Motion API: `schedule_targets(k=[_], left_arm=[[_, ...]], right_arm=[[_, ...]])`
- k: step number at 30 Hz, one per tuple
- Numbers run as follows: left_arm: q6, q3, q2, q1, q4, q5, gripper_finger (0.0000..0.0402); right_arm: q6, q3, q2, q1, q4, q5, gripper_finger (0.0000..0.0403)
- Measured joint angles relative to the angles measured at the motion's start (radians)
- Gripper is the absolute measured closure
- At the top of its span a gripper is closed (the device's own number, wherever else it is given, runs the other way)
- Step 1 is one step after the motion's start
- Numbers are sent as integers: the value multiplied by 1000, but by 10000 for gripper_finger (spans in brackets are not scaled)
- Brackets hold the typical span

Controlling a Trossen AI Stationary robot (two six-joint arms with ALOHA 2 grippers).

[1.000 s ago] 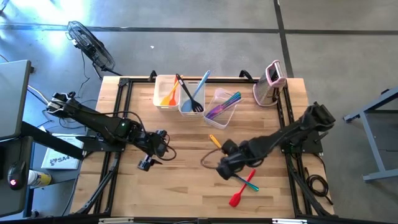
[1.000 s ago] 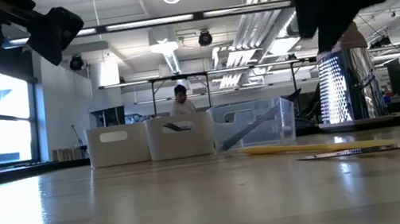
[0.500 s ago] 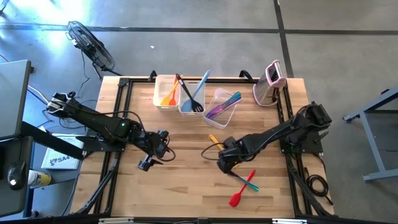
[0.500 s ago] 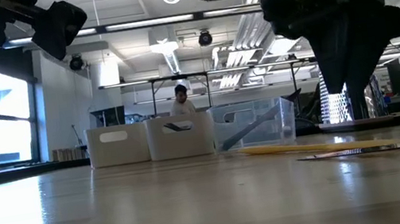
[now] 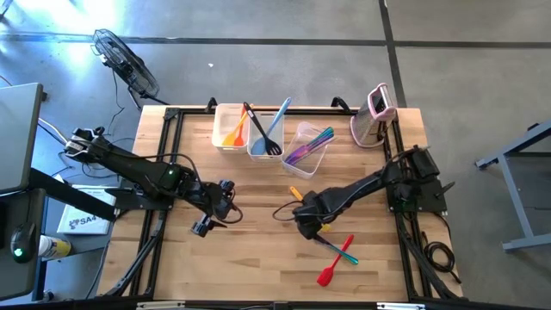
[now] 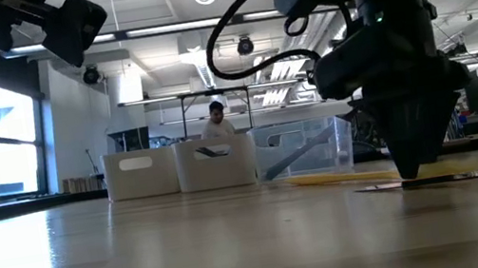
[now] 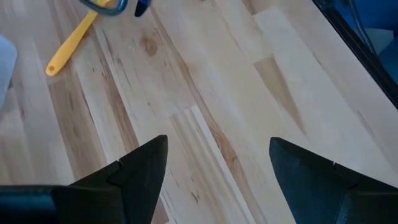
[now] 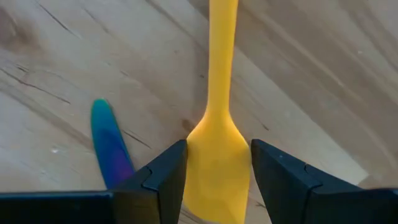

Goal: Pick & Place Kitchen Items
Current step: Put the yellow spatula into the left white bin

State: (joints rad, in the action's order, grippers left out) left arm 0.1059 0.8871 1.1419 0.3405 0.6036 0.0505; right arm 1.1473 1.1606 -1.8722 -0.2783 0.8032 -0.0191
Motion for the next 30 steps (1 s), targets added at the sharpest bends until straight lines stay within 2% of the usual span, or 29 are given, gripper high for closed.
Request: schedule_targets(k=[4,14,18,28,30], left_arm=[[3,0,0,0,-9,0,126],[3,0,0,0,-9,-16,126],[2,0,0,0,-6,-16,126],[2,0,0,0,-3,-16,126],[2,0,0,0,-3,-16,126]], right_arm=[[-6,2,-9,6,-5,9,232],[-44,10,-83,33,-20,117,237],[-45,9,-83,40,-20,125,269],[-51,6,-82,48,-31,183,381],[-57,6,-82,48,-31,183,388]])
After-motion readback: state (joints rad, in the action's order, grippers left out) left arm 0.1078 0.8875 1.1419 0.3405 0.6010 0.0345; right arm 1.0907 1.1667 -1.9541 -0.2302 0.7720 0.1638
